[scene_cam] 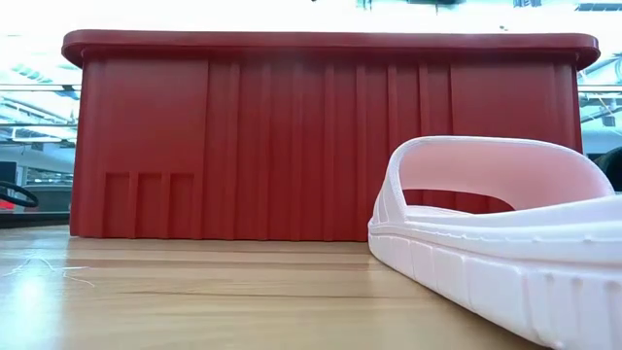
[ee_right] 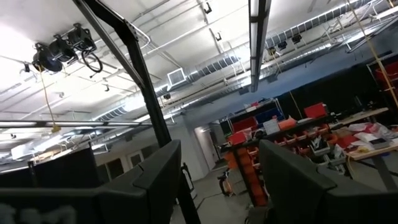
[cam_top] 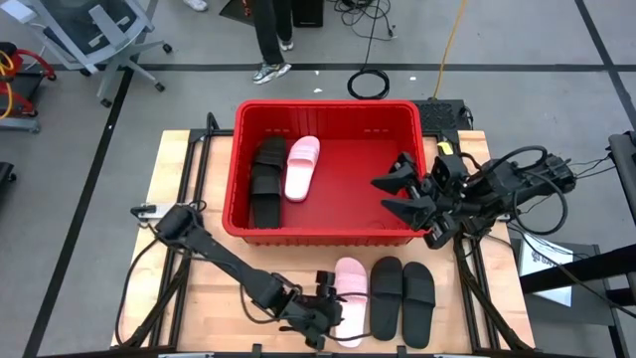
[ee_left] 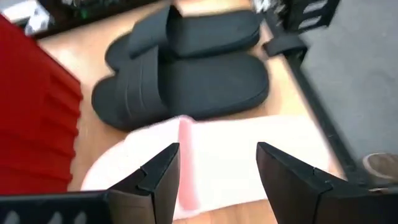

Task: Pick and place slides into bin
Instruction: Put the pink slide into the red bin

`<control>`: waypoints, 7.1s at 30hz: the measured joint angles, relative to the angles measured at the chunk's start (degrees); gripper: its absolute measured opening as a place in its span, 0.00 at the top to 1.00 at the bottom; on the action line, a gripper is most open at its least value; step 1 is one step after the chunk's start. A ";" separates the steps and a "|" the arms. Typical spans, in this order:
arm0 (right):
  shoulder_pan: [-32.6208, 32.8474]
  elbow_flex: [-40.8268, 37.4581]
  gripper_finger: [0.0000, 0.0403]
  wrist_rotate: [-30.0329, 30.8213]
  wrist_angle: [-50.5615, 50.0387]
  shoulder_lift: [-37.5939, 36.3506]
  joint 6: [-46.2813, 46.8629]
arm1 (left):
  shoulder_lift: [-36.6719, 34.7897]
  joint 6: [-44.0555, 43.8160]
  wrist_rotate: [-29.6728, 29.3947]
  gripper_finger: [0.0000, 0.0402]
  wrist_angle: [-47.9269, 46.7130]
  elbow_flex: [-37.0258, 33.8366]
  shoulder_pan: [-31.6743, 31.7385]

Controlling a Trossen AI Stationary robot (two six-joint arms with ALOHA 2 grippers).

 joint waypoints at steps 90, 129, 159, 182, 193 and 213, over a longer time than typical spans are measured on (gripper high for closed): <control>-0.90 0.00 0.49 1.78 5.37 3.72 0.73 | 5.84 -8.82 -0.82 0.88 -4.39 0.00 9.86; -0.92 -0.02 0.49 1.48 6.47 2.34 -3.00 | -6.62 -1.00 7.77 1.00 -15.24 -0.07 9.20; -0.92 -0.02 0.49 8.67 9.05 -1.66 -17.94 | -26.60 8.74 3.30 1.00 -1.97 -0.04 7.76; -1.03 -0.02 0.49 25.77 9.92 -3.60 -26.58 | -36.43 25.87 -20.20 1.00 -14.92 0.04 18.49; -3.46 -0.02 0.49 25.80 9.92 -3.60 -25.73 | -36.43 25.36 -26.63 1.00 -24.64 0.00 26.42; -5.49 -0.02 0.49 25.79 9.86 -3.58 -25.85 | -36.30 15.08 -16.66 1.00 -13.48 -22.84 36.80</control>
